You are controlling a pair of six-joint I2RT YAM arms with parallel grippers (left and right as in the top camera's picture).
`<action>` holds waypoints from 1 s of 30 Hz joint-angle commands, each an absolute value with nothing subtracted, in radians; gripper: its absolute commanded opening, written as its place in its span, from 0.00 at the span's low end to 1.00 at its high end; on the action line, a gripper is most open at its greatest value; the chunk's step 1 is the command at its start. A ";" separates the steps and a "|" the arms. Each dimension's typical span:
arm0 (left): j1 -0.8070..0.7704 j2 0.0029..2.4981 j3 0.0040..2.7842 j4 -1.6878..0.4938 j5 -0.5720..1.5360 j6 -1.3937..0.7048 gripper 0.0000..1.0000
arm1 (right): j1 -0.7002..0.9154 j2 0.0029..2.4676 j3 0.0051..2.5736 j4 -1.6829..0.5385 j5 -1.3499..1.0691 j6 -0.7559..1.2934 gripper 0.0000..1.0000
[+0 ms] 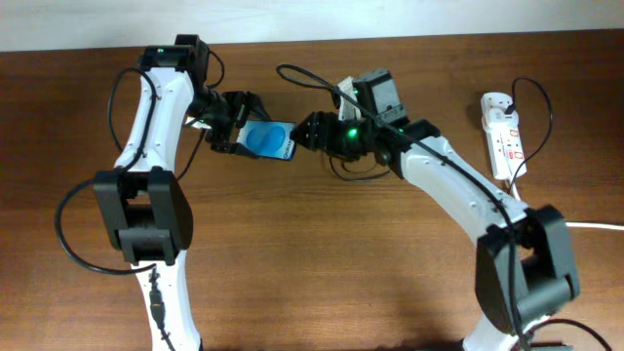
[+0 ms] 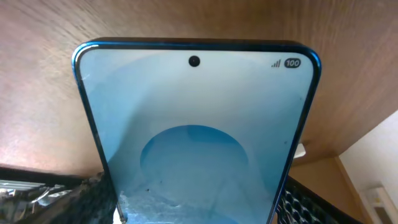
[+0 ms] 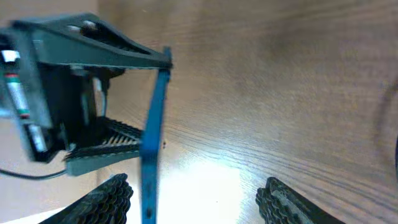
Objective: Plug charger to phone and switch on socket
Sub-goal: 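Grasp the phone's side edge with the right gripper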
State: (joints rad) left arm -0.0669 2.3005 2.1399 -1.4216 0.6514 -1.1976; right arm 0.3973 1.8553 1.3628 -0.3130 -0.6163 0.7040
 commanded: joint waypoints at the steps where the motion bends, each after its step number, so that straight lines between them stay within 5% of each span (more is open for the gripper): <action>1: -0.106 2.300 2.164 -1.385 0.642 -1.208 0.00 | 0.406 1.871 1.378 -0.305 -0.648 0.742 0.73; 5: -0.152 2.300 2.164 -1.363 0.632 -1.208 0.00 | 0.407 1.871 1.378 -0.287 -0.642 0.751 0.72; 22: -0.189 2.300 2.164 -1.351 0.685 -1.271 0.00 | 0.484 1.871 1.378 -0.294 -0.423 0.764 0.39; 29: -0.189 2.300 2.164 -1.355 0.685 -1.267 0.00 | 0.484 1.871 1.378 -0.294 -0.406 0.733 0.18; 30: -0.189 2.300 2.164 -1.355 0.685 -1.267 0.00 | 0.484 1.871 1.378 -0.290 -0.406 0.733 0.06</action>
